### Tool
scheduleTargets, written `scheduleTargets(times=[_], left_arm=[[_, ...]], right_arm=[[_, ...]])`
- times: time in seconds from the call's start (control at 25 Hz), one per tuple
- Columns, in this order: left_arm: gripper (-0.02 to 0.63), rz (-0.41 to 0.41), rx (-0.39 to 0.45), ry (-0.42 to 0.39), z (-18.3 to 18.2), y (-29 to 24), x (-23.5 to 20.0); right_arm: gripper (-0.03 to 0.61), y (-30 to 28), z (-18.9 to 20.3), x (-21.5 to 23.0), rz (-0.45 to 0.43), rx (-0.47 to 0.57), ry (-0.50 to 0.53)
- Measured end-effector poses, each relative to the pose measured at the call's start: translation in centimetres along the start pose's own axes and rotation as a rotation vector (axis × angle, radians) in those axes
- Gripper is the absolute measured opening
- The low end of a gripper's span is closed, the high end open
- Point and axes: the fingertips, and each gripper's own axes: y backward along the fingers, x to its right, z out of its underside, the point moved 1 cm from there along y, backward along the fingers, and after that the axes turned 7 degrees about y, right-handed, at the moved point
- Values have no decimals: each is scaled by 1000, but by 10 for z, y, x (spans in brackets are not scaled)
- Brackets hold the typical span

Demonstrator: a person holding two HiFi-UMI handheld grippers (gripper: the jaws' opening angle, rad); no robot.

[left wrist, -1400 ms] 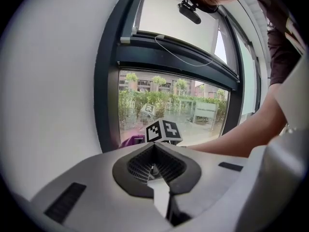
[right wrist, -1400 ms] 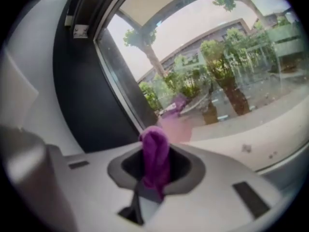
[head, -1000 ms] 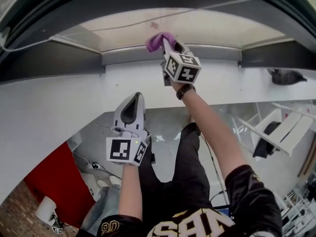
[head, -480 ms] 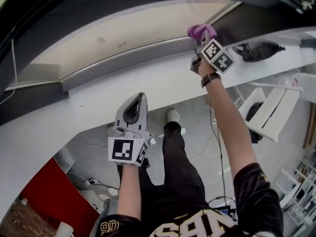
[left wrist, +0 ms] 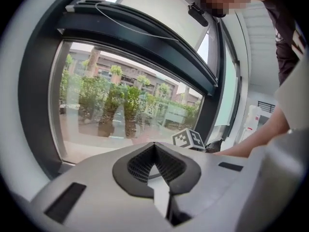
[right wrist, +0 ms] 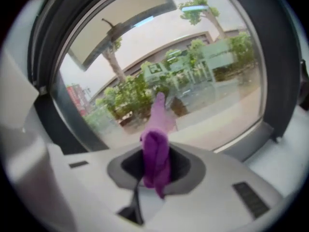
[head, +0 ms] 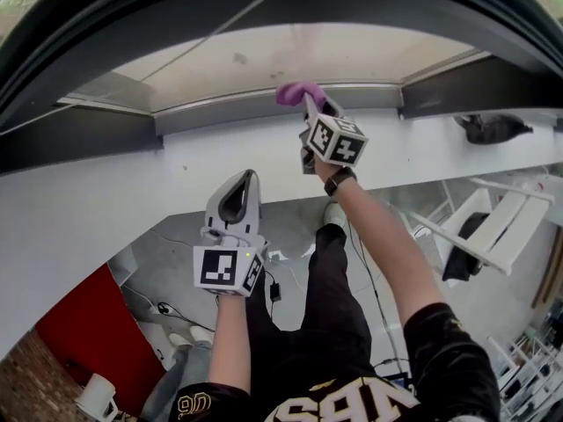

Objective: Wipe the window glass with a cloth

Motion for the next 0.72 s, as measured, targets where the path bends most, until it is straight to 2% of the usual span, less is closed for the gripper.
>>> scheduleTargets(times=[0.12,0.24,0.36,0.44,0.56,0.64,0.72], left_arm=[[9,-97,20,-24,-15,39,-63],[9,-173,51,-22,-26,77,-108],[9,-243,73,-12,-24,106,-141],[9,-276,81,-2,-19,121,-155],[9,-296,79,8,-10,129,-162],[9,-288,70,17,-3,126,-158],[9,-262,61,42,5,118,-143]], right_arm=[[78,-46,31,-124,-172,-48,65],[78,-85,57,-233,-307,-69,117],[78,-119,79,-323,-418,-77,187],[78,-136,91,-363,-458,-91,224],[78,-153,92,-375,-446,-95,208],[78,-154,82,-350,-397,-85,166],[78,-145,77,-303,-335,-91,140]])
